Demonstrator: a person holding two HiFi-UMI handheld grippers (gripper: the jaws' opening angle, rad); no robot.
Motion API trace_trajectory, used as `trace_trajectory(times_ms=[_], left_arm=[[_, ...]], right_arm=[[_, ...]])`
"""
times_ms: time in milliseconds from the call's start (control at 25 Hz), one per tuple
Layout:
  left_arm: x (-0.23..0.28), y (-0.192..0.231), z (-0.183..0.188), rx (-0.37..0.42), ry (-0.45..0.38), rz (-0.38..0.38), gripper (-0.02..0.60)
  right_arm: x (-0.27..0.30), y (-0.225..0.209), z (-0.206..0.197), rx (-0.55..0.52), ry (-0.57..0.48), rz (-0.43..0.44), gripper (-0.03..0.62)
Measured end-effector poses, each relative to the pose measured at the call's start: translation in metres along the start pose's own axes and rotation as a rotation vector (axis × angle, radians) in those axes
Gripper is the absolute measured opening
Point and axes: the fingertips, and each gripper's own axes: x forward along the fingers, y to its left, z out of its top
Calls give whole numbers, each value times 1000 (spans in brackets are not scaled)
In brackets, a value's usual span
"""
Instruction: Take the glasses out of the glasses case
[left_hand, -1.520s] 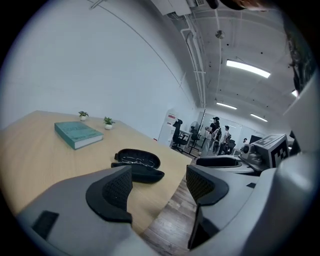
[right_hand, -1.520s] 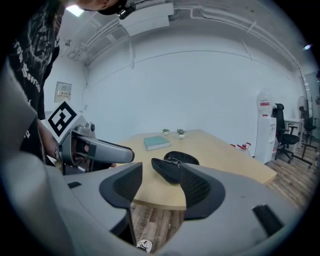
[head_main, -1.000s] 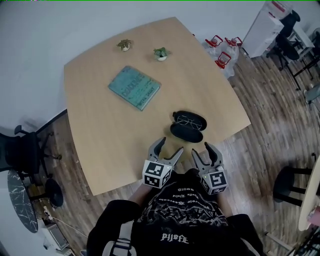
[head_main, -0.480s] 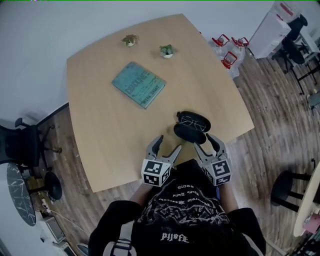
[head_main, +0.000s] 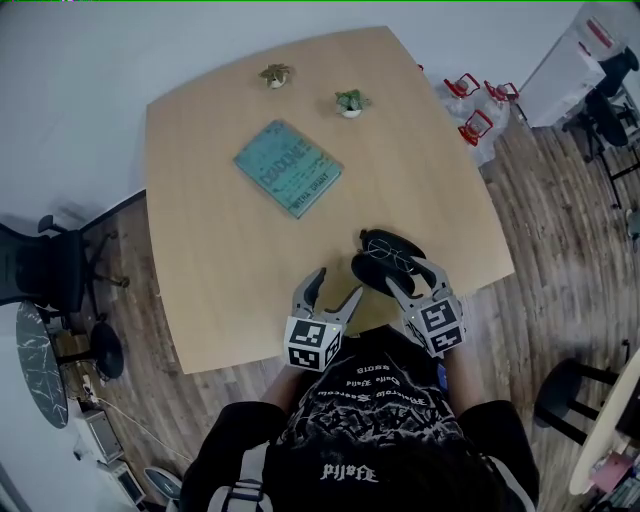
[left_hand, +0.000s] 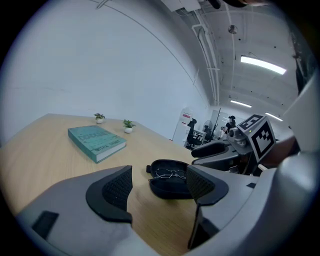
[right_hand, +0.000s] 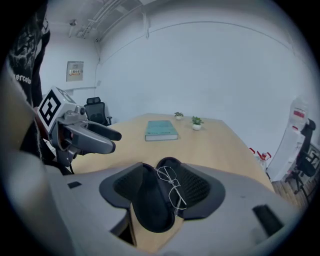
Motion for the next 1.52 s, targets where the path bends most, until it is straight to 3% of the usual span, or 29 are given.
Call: trace_trajectory(times_ms=[280,880,1520], left_arm=[[-4,22,1,-56,-7,103,347],[-3,40,-1,-84,-4,183,347],[-1,50,-8,-84,24,204,347]], right_arm=[[29,1,-13,-120,145,136,241],[71,-15,-48,-278,421,224,241],[89,-16,-62,-268,501,265,239]])
